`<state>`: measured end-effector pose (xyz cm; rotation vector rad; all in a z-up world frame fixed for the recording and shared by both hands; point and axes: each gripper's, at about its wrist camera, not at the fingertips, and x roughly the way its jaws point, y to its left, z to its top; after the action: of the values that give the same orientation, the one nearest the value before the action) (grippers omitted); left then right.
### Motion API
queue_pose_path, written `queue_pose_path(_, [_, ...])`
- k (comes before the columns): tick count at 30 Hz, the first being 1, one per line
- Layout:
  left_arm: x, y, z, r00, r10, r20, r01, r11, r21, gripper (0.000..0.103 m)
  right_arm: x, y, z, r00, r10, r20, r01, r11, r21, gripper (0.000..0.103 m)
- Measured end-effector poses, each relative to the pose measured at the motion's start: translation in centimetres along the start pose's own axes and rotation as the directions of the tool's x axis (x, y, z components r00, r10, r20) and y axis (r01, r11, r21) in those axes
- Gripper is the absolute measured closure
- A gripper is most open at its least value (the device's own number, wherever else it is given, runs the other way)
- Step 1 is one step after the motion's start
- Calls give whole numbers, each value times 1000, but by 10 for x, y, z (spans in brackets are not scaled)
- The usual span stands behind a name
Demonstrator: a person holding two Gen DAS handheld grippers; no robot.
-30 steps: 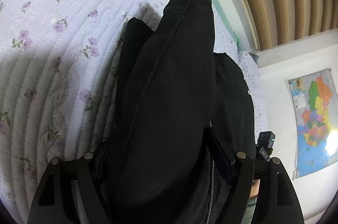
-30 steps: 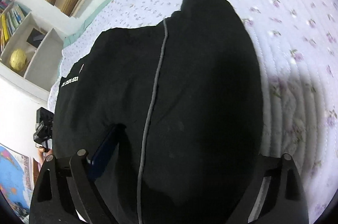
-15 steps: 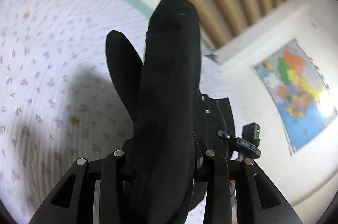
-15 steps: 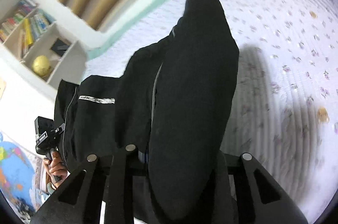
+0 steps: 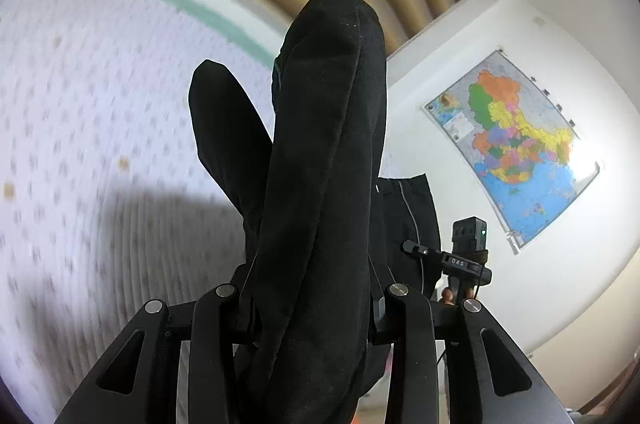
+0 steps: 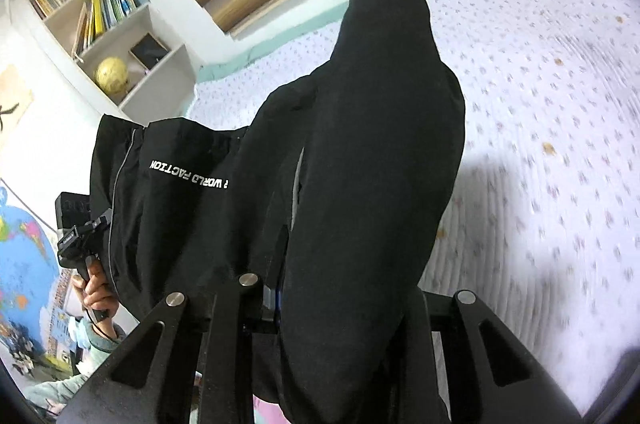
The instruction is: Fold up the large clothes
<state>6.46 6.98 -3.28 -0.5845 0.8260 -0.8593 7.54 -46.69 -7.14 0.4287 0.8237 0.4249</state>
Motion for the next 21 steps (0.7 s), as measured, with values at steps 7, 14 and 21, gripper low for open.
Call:
queue_pose_path(7, [25, 71, -59, 943, 306, -128, -316, 947, -63, 61, 38, -47, -47, 982, -150, -119, 160, 984, 81, 70])
queue_pose_path(14, [11, 161, -71, 981, 137, -138, -170, 949, -266, 49, 41, -112, -75, 988, -81, -135, 120, 944, 308, 38])
queue_pose_path(21, [-39, 73, -34, 891, 453, 25, -453, 890, 52, 51, -19, -56, -67, 872, -488, -35, 488, 873, 14, 37])
